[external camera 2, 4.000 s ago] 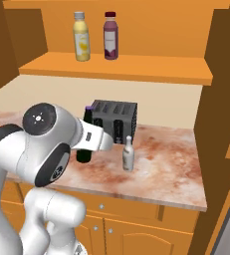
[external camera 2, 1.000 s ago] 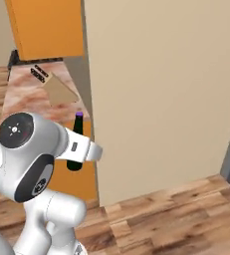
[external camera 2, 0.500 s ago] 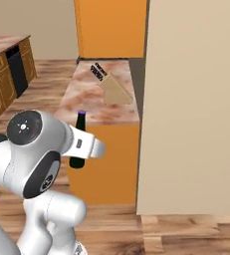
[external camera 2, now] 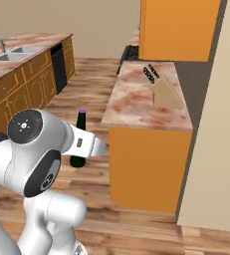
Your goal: Sort all alcoholic drinks to one cabinet, and non-alcoholic drinks to the other.
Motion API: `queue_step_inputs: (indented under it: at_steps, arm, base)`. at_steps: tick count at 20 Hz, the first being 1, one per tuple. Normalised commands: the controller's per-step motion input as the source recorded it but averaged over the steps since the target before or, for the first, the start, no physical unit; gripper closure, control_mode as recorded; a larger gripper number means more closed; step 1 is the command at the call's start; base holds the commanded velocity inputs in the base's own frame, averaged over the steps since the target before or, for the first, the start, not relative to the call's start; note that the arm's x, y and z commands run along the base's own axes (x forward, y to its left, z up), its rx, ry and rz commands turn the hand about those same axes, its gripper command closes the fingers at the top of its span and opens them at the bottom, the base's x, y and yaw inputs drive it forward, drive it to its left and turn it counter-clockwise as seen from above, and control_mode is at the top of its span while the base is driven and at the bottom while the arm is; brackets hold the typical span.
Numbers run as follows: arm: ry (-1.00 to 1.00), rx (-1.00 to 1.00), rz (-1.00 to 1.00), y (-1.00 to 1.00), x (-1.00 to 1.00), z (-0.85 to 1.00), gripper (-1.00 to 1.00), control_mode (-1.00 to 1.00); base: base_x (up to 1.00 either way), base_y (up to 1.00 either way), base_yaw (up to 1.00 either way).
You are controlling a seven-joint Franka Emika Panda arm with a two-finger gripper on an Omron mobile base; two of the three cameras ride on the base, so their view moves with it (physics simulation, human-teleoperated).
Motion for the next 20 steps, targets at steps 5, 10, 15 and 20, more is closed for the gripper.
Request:
queue_step_inputs:
  at_steps: [5,10,15,20]
  arm:
    - [0.0,0.0,0.0,0.0,0.0,0.0,1.0,1.0]
    - [0.0,0.0,0.0,0.0,0.0,0.0,1.0,1.0]
    - [0.0,0.0,0.0,0.0,0.0,0.0,1.0,1.0]
    - [0.0,0.0,0.0,0.0,0.0,0.0,1.0,1.0]
  base:
    - [0.0,0.66,0.25]
    - [0.0,0.3,0.49]
    - [0.01,0.03,0.61]
    - [0.0,0.0,0.82]
